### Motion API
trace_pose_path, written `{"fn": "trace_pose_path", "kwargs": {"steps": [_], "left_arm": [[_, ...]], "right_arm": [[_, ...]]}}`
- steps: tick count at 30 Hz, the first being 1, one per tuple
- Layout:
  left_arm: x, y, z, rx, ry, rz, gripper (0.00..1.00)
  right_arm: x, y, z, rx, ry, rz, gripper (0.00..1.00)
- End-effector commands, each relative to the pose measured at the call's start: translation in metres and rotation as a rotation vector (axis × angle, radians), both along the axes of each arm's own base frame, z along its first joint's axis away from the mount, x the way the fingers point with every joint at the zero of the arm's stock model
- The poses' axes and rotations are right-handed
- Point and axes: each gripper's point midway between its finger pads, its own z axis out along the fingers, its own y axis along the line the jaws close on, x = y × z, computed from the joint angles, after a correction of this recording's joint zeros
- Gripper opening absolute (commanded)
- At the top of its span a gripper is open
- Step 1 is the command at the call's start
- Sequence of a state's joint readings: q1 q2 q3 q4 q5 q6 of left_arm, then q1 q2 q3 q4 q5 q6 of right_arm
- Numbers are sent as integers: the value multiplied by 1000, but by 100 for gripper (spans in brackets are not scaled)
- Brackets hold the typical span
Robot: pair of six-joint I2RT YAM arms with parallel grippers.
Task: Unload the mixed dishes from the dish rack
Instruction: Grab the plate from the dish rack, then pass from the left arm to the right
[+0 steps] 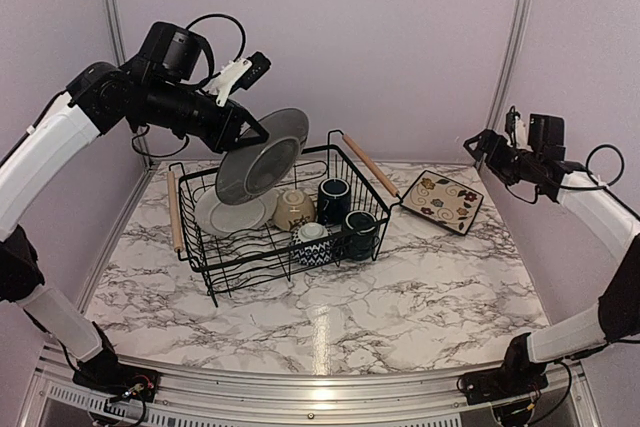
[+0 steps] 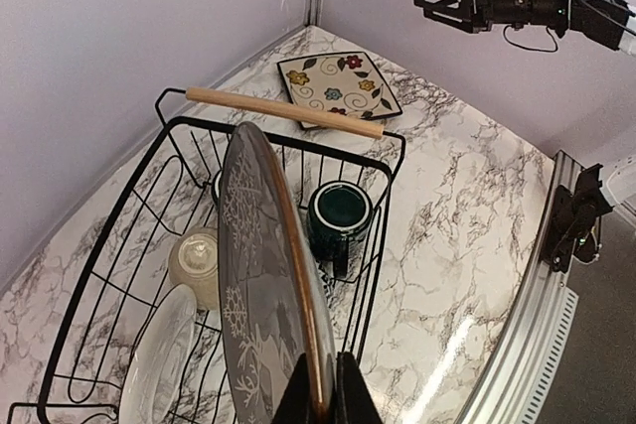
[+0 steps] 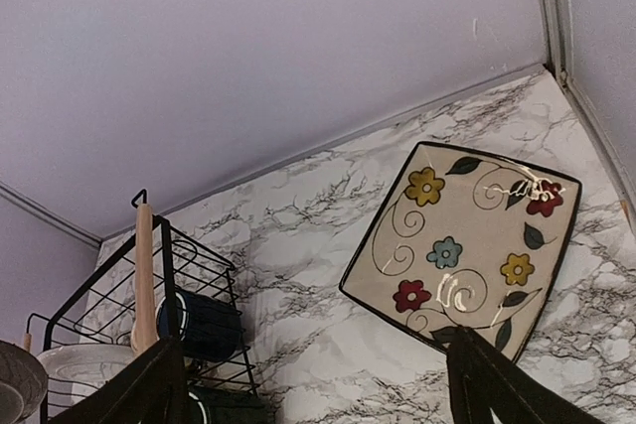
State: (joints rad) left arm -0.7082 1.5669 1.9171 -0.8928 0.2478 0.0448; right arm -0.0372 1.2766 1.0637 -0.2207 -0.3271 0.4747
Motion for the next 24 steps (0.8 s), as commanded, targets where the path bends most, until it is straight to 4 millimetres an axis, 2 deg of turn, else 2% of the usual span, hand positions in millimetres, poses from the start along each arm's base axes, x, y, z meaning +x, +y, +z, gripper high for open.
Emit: {"fn": "trace_pose_path", "kwargs": {"steps": [1, 5, 10, 17, 22, 24], "left_arm": [[-8, -20, 86, -101, -363, 20, 0], [-10, -39, 90, -17, -530, 78, 0], [-7, -53, 76, 146, -773, 163, 0], [-2, -63, 44, 356, -1004, 283, 0], [-4, -71, 28, 411, -1057, 303, 0], [-3, -75, 20, 451, -1071, 301, 0]], "right_arm": [[-4, 21, 43, 31, -33, 14, 88], [-4, 55, 70, 83, -43, 58, 88], [-2, 103, 91, 210, -51, 161, 88], [-1, 180, 97, 324, -27, 346, 89], [-13, 237, 95, 345, -12, 475, 89], [-16, 253, 93, 343, 0, 511, 88]]}}
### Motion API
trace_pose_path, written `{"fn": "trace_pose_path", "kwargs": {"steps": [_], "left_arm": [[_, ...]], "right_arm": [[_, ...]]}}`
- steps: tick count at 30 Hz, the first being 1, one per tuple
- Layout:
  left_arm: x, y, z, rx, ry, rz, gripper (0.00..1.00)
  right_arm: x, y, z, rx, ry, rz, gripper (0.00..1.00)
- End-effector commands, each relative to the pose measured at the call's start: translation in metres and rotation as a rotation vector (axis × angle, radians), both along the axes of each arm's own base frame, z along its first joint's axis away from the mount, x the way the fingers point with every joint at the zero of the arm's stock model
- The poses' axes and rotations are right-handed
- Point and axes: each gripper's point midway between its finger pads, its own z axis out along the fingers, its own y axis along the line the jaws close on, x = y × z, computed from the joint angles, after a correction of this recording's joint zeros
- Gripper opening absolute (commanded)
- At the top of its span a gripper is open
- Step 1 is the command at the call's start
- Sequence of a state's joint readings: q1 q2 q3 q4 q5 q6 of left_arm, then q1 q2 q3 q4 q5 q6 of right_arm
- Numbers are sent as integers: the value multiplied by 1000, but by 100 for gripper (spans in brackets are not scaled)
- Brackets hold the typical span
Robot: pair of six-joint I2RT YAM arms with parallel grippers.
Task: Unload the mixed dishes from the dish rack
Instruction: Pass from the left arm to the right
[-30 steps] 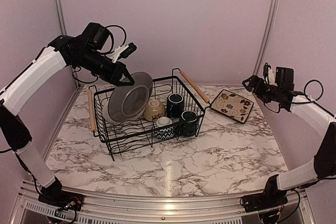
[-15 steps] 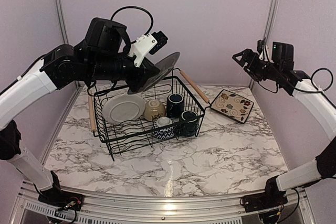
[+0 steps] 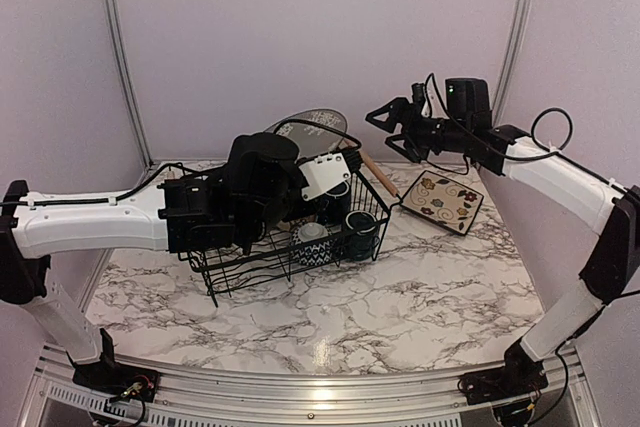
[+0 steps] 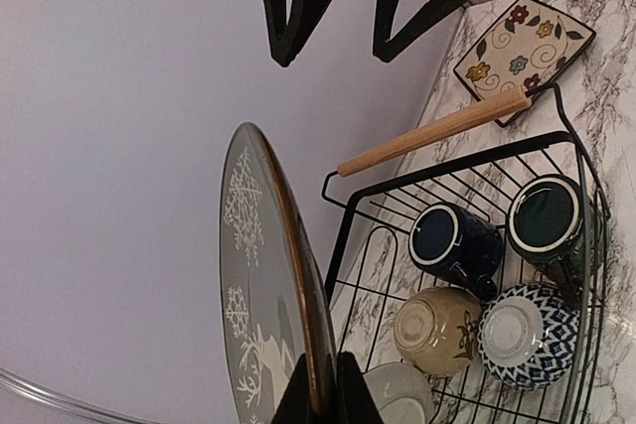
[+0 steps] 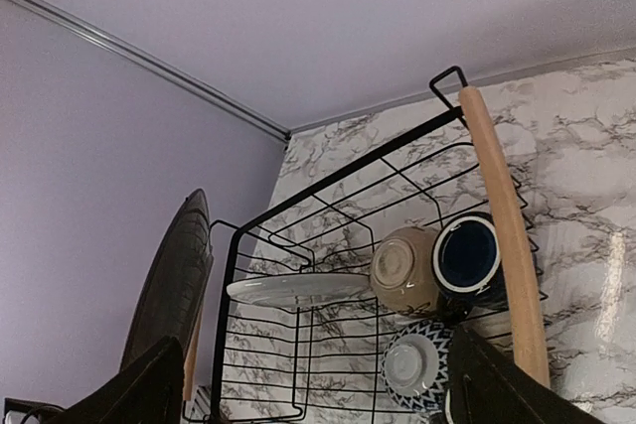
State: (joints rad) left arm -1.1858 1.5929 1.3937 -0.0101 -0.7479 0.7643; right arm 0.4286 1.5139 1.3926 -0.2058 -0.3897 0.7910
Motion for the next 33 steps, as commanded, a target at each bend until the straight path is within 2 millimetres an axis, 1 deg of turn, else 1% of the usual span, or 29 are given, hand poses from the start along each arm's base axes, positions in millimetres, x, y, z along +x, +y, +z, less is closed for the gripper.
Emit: {"fn": "trace_pose_path", "kwargs": {"steps": [1, 6, 8, 10, 14, 16, 17, 18, 19, 22, 25, 29, 31, 33], "left_arm": [[6, 8, 63, -127, -197, 116, 0], [8, 3, 48, -54, -223, 134, 0], [10, 1, 41, -32, -221, 136, 0], [10, -1, 37, -22, -219, 137, 0], [12, -1, 34, -6, -226, 147, 0], [12, -1, 32, 6, -229, 150, 0], [13, -2, 30, 10, -229, 150, 0], [13, -3, 29, 15, -229, 151, 0], [13, -3, 28, 16, -231, 151, 0], [15, -7, 26, 28, -231, 149, 0], [16, -10, 21, 49, -230, 153, 0], [18, -12, 15, 78, -231, 161, 0], [18, -12, 12, 90, -232, 166, 0], [19, -11, 12, 92, -232, 171, 0]], "right_arm": [[-11, 40, 33, 66, -64, 98, 88], [-16, 62, 26, 59, -53, 157, 87], [-19, 66, 26, 60, -52, 175, 86], [-18, 61, 27, 45, -53, 145, 86], [-15, 35, 44, 4, -115, 16, 88], [-16, 30, 54, 1, -146, -3, 88], [-18, 31, 59, 8, -158, 4, 88], [-21, 36, 63, 24, -164, 33, 88], [-23, 42, 61, 34, -156, 60, 87], [-26, 62, 52, 44, -125, 134, 84], [-29, 77, 44, 39, -105, 170, 81], [-30, 91, 33, 32, -75, 200, 73], [-29, 94, 28, 26, -62, 198, 68], [-28, 96, 22, 23, -48, 199, 66]]}}
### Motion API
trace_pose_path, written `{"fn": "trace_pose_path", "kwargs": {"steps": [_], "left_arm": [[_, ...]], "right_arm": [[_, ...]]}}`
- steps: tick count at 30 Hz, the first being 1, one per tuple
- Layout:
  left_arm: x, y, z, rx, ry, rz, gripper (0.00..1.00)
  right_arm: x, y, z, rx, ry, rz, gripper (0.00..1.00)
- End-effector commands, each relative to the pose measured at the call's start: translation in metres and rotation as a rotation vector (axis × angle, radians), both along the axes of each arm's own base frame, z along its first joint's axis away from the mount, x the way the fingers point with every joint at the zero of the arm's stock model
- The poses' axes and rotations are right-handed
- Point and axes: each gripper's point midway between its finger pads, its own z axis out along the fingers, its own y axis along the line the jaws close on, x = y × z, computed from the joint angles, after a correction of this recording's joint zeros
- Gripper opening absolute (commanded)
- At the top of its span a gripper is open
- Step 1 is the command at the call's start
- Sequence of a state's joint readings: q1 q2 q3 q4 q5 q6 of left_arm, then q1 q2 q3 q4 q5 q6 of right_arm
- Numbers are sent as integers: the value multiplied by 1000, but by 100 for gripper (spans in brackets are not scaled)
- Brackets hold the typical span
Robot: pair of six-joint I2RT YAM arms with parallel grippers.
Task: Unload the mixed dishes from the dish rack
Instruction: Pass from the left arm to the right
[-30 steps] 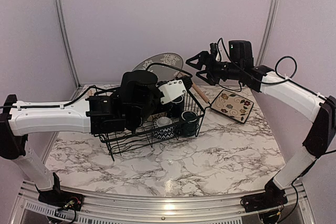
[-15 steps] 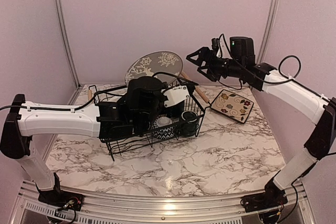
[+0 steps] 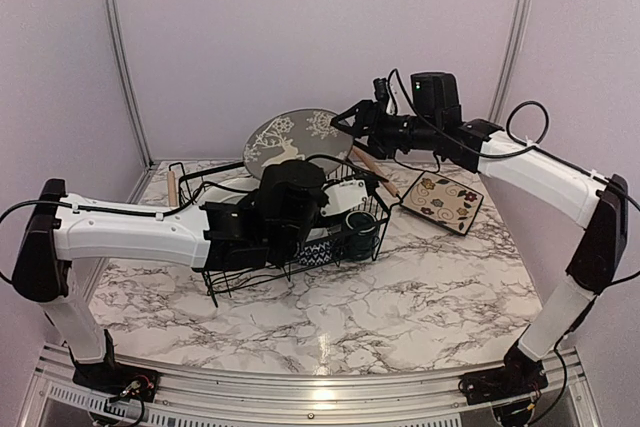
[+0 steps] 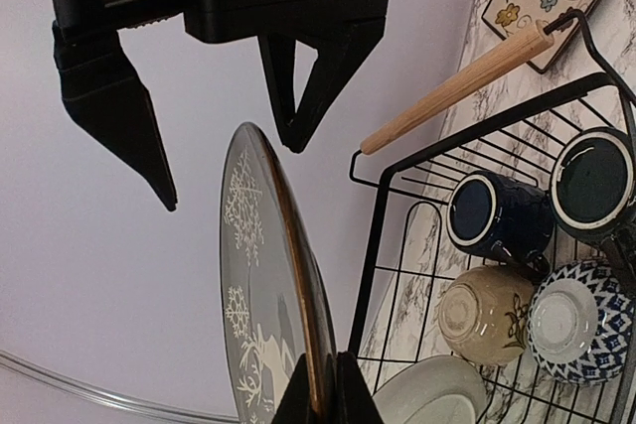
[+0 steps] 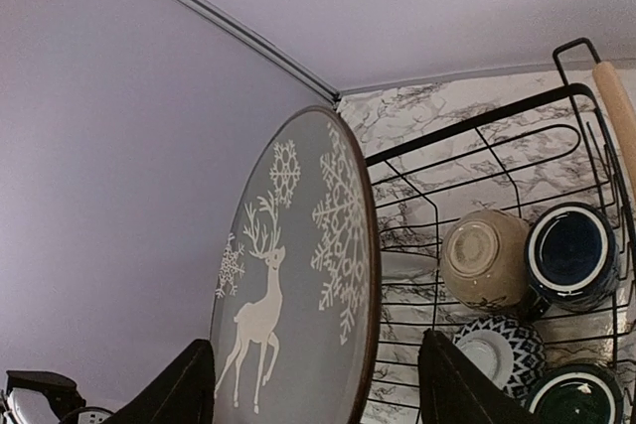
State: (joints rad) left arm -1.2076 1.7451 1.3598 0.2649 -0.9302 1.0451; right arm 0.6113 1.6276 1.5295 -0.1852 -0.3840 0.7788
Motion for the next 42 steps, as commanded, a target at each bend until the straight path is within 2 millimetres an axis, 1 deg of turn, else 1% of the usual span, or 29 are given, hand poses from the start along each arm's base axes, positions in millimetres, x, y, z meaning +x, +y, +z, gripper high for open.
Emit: {"fn": "trace_pose_path", "kwargs": {"steps": [1, 3, 6, 9, 11, 14, 15, 19, 20, 21, 26, 27, 29, 30, 31, 34, 35, 36, 37, 40, 42], "left_arm": [[1, 6, 41, -105, -75, 53, 0], [1, 6, 40, -101, -75, 54, 0], [1, 4, 35, -80, -74, 56, 0], [2, 3, 29, -53, -67, 57, 0], [2, 3, 26, -46, -64, 58, 0], [2, 3, 25, -38, -67, 63, 0], [2, 3, 24, -35, -67, 64, 0], [3, 3, 21, -23, -69, 71, 0], [3, 3, 21, -21, -69, 73, 0], [3, 3, 20, -17, -69, 76, 0], [4, 5, 18, -24, -71, 98, 0], [4, 6, 19, -32, -67, 102, 2], [3, 9, 19, -49, -50, 102, 18], [2, 10, 19, -62, -39, 98, 30], [1, 12, 20, -78, -28, 96, 39], [-4, 17, 24, -134, 26, 82, 64], [-7, 20, 29, -167, 45, 73, 79], [-9, 22, 32, -196, 65, 64, 89], [-12, 23, 37, -231, 88, 50, 97], [-23, 30, 49, -329, 163, 1, 99], [-31, 36, 64, -410, 202, -39, 99]], "right_arm": [[-2, 11, 4, 16, 9, 27, 63], [-3, 15, 0, 38, 25, 44, 58], [-5, 20, -2, 87, 54, 69, 45], [-6, 26, -8, 119, 101, 86, 43], [-7, 29, -10, 143, 122, 105, 43], [-5, 32, -21, 135, 156, 103, 44], [-5, 32, -24, 135, 162, 104, 43], [-6, 33, -30, 143, 183, 107, 29], [-5, 34, -24, 158, 159, 108, 26], [-4, 33, -21, 163, 153, 104, 23], [-5, 32, -11, 216, 146, 102, 0], [-6, 33, -9, 233, 149, 107, 0], [-6, 34, -3, 262, 143, 112, 0], [-5, 34, -2, 270, 143, 111, 0], [-5, 33, 1, 279, 135, 109, 0], [-2, 30, 10, 302, 109, 101, 0], [0, 28, 13, 313, 97, 97, 0], [1, 27, 16, 323, 89, 96, 0], [2, 24, 18, 332, 80, 95, 0], [5, 16, 28, 352, 50, 95, 0], [8, 8, 32, 348, 33, 81, 0]]}}
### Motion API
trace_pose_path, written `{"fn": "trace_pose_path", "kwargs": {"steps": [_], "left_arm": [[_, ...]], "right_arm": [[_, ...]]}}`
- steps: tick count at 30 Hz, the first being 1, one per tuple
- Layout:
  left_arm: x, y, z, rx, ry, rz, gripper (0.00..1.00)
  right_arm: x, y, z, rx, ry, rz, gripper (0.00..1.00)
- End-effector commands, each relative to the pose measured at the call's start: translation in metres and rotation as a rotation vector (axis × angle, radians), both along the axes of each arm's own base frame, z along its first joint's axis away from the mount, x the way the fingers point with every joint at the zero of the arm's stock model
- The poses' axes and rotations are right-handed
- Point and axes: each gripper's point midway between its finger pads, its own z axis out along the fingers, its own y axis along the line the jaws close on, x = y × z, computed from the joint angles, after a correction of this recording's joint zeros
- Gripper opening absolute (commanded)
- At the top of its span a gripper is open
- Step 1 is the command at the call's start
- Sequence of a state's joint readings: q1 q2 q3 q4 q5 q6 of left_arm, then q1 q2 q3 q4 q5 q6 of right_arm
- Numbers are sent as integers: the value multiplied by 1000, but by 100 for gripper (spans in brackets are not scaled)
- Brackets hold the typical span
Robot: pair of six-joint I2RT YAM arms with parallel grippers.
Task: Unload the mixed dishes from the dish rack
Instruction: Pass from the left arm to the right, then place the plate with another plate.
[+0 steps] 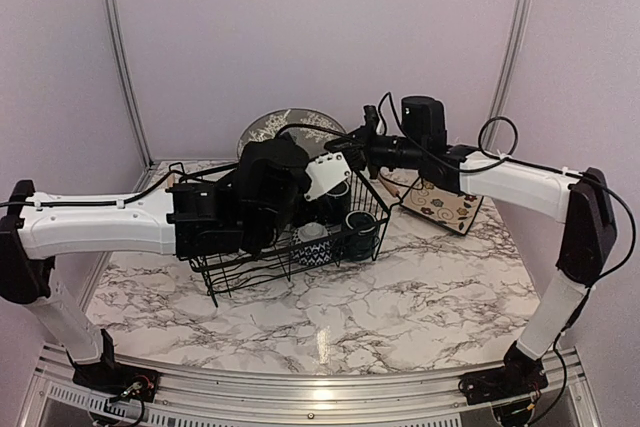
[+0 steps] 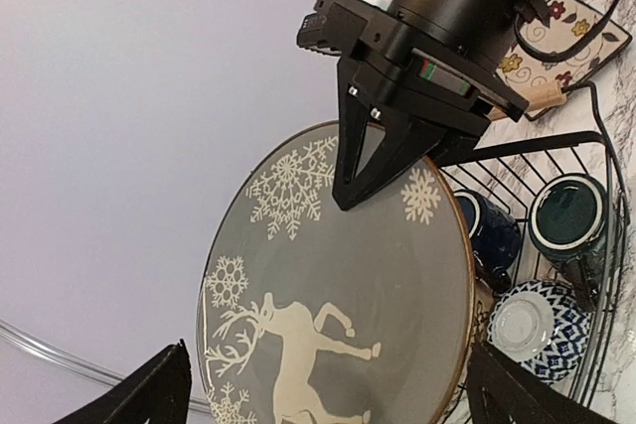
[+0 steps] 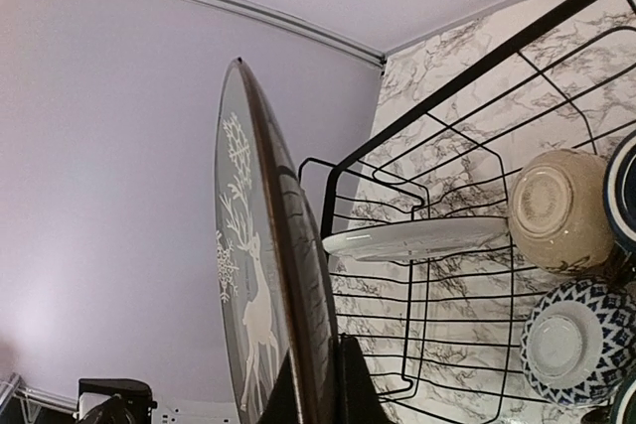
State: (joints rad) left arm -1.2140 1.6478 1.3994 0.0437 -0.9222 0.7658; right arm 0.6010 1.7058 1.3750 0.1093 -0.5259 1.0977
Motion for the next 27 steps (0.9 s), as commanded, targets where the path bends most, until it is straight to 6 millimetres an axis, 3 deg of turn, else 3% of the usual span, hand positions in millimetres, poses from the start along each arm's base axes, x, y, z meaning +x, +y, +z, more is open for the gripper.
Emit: {"fn": "trace_pose_path", "kwargs": {"steps": [1, 8, 14, 21, 27], "left_arm": [[-23, 18, 49, -268, 102, -86, 99], [-36, 53, 94, -551, 196, -159, 99], [-36, 80, 97, -763, 326, -193, 99], [-27, 107, 91, -921, 323, -135, 99], [-21, 112, 95, -983, 290, -121, 99]], "right_arm": [[7, -21, 78, 137, -220, -23, 0], [15, -78, 92, 106, -313, -107, 0], [19, -144, 92, 4, -389, -239, 0], [30, -242, 64, -59, -326, -469, 0], [36, -311, 27, -112, -254, -670, 0]]}}
